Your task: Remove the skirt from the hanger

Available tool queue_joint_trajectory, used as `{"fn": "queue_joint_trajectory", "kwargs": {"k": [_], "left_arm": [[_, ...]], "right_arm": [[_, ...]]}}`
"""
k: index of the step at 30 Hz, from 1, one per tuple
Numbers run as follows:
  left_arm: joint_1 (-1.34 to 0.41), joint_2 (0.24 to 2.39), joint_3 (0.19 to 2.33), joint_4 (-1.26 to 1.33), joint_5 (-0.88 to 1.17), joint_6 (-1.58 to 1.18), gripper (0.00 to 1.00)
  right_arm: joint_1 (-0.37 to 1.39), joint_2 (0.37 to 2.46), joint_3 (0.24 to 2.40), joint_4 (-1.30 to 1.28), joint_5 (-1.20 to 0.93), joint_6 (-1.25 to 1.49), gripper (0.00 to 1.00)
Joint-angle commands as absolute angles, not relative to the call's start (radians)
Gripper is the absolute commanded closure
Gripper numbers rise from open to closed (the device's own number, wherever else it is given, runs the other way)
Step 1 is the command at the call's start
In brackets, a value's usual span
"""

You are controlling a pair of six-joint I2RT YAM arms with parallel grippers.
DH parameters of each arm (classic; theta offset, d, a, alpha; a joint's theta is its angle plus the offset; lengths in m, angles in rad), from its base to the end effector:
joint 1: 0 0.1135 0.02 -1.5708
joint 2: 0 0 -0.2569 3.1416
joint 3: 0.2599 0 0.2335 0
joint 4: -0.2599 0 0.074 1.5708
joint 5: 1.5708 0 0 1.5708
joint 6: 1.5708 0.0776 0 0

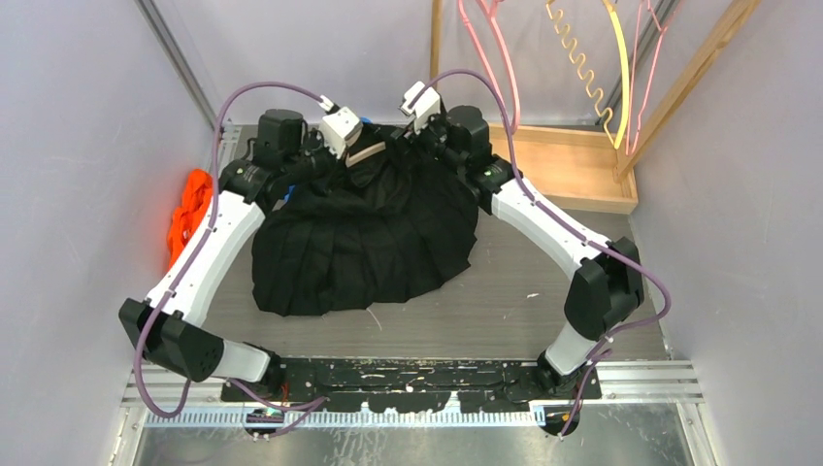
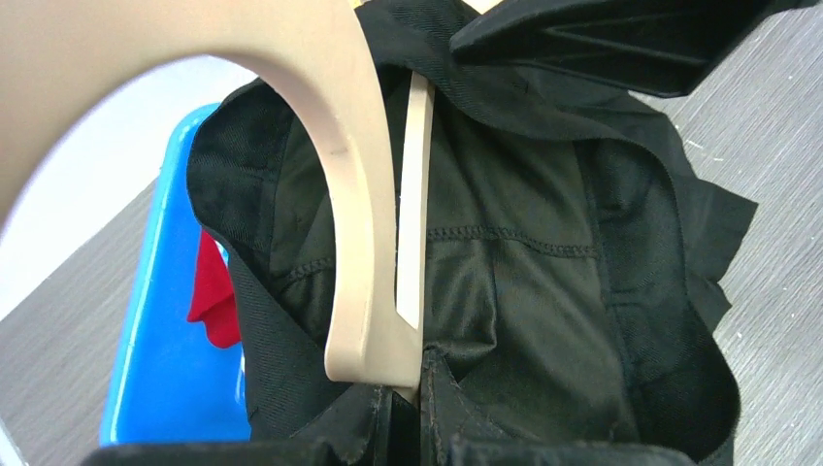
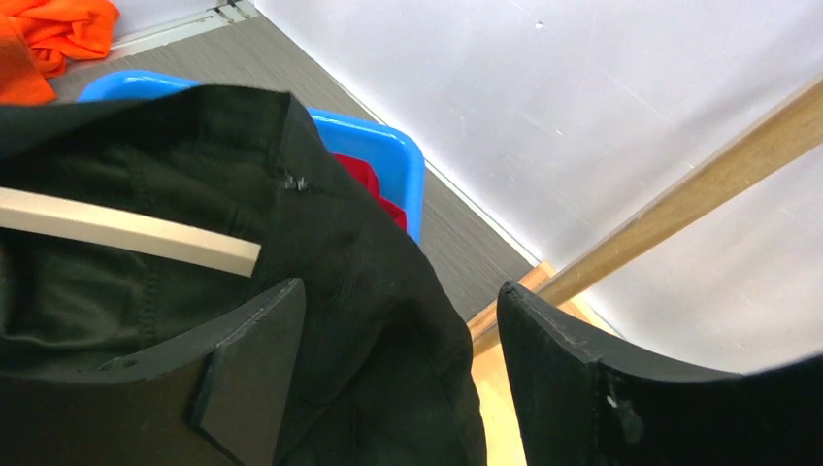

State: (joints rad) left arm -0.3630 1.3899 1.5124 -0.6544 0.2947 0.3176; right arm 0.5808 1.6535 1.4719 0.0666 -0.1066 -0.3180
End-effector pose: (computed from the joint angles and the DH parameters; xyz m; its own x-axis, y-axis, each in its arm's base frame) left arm 0.2894 -0.1341 0.3781 -0.2712 0.4227 -0.8647 0.6932 0.7091 0.1292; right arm 0.3501 0.2396 0.3704 0.1071 -0.3016 -0.9474 -0.6321 0.7148 -0.2990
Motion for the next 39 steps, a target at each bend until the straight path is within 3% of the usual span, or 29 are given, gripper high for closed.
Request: {"fn": "queue_joint_trajectory", "kwargs": {"k": [1, 13, 27, 30, 34, 39], "left_arm": [[-0.356, 1.396, 1.511, -0.564, 0.286, 0.32, 1.0], [-0.374, 1.43, 1.576, -0.594, 0.296, 0.321, 1.0], [-0.387, 1.335, 1.571, -0.662, 0.279, 0.336, 1.0], [-0.387, 1.308, 1.575, -0.685, 0.269, 0.348, 1.0], [-0.387, 1.277, 1.553, -0.704, 0.245, 0.365, 1.0], [-0.387, 1.223, 1.452, -0.692, 0.209, 0.386, 1.0]], "right_arm": [[0.592, 1.59, 1.535, 0.072, -0.139, -0.334, 0.22], [0.63, 1.634, 1.491, 0.072, -0.144, -0.333, 0.16], [0.633, 1.709, 1.472, 0.089, -0.086, -0.329, 0.17], [0.633, 1.707, 1.461, 0.103, -0.051, -0.345, 0.29], [0.631, 1.706, 1.468, 0.128, 0.003, -0.353, 0.7], [0.631, 1.7, 1.485, 0.131, 0.034, -0.384, 0.77]]}}
